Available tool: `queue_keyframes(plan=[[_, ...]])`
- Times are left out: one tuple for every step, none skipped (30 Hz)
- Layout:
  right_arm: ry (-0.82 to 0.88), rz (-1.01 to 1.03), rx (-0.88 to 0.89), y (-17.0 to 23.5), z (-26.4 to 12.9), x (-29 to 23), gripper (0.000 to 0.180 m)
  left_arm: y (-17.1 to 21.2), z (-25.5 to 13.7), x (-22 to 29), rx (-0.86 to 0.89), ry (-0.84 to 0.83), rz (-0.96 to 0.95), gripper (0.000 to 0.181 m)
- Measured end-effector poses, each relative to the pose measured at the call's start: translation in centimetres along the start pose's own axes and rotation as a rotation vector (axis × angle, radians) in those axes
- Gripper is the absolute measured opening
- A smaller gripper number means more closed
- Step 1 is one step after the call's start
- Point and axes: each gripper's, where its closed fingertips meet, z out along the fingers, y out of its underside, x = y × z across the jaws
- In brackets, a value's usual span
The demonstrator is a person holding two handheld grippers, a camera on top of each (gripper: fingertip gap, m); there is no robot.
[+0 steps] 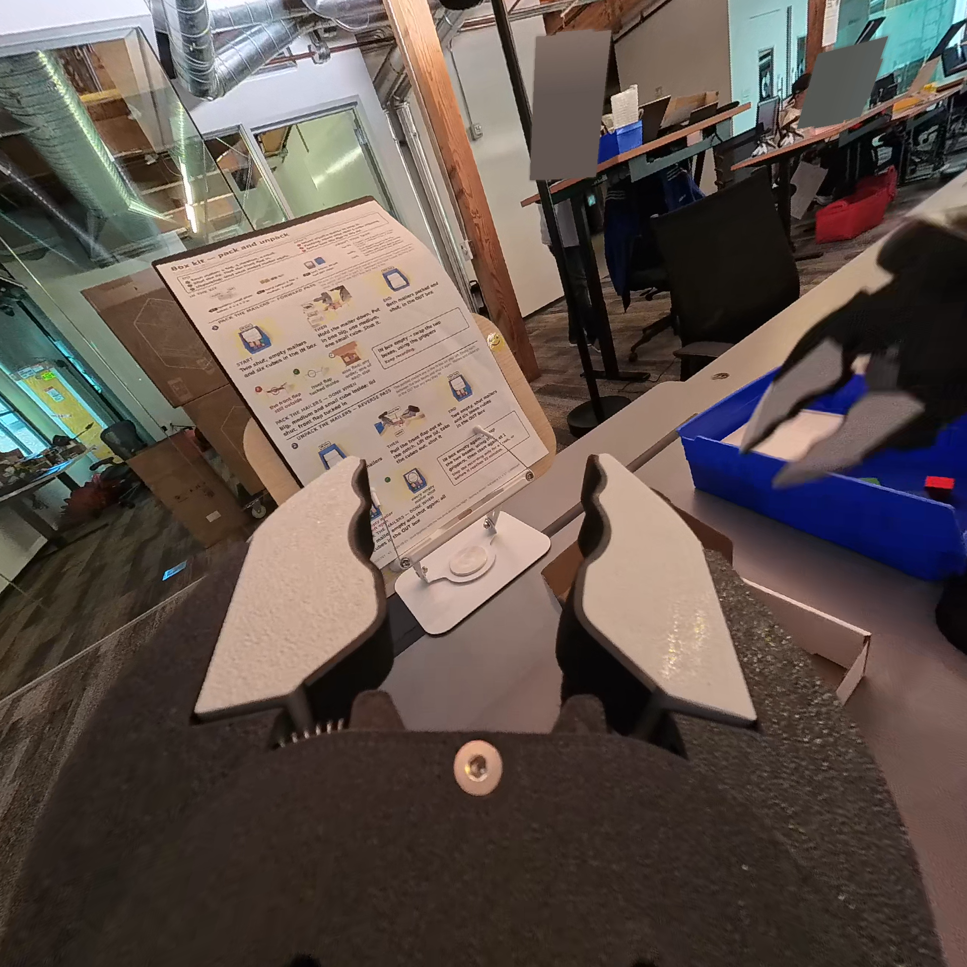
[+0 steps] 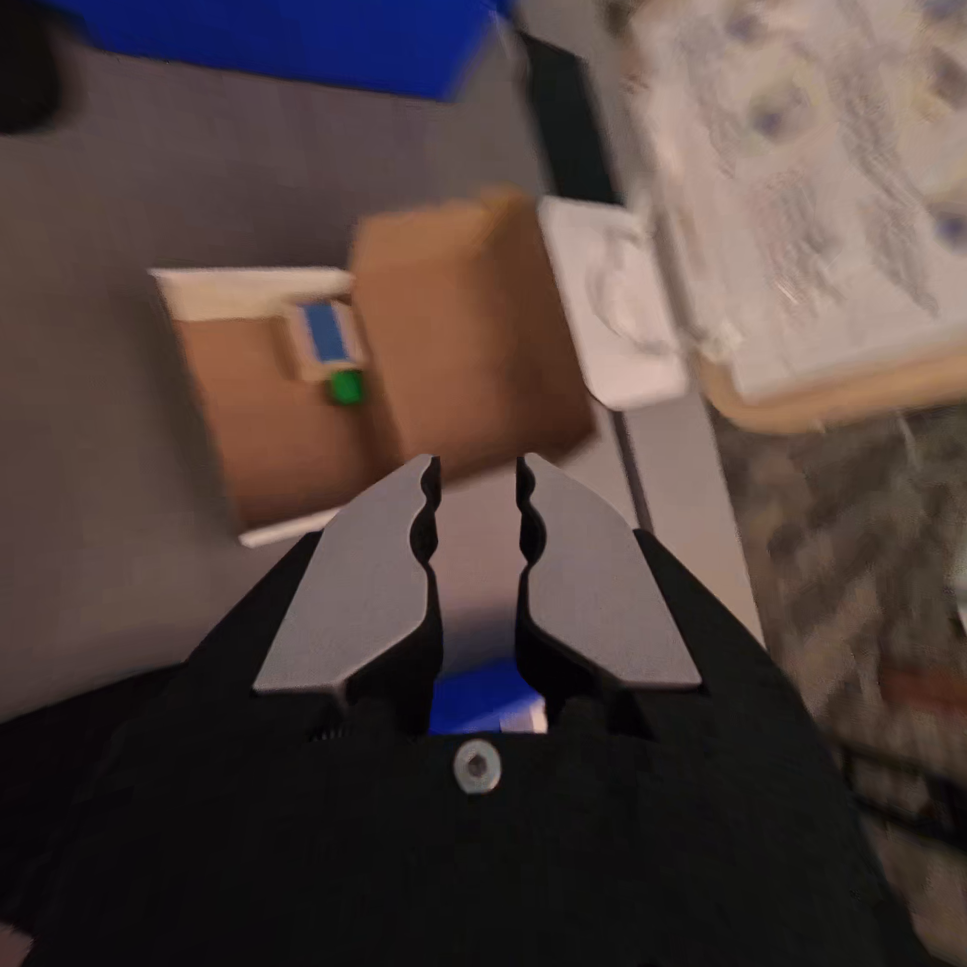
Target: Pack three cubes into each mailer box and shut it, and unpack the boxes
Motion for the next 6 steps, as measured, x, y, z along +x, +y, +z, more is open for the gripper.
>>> queue_keyframes(plan=[[-0.093,-0.065,0.007,-1.2,1.7,-2.3,0.028,0.0,0.0,0.0,-0.002,-0.001,0.002,0.078],[-0.167,-0.109,-0.02,-1.7,3.4,-4.2,0.029,0.1,0.0,0.0,-0.004,-0.001,0.003,0.078],[-0.224,-0.139,-0.071,-1.6,5.2,-5.8,0.029,0.1,0.1,0.0,-0.005,-0.001,0.003,0.078],[-0.267,-0.163,-0.128,-1.2,6.8,-7.1,0.029,0.1,0.1,0.0,-0.007,0.0,0.004,0.078],[-0.3,-0.183,-0.183,-0.5,8.3,-8.1,0.029,0.2,0.0,0.0,-0.009,0.0,0.006,0.078],[-0.326,-0.198,-0.234,0.2,9.6,-8.9,0.029,0.2,0.0,-0.1,-0.009,-0.001,0.007,0.078]])
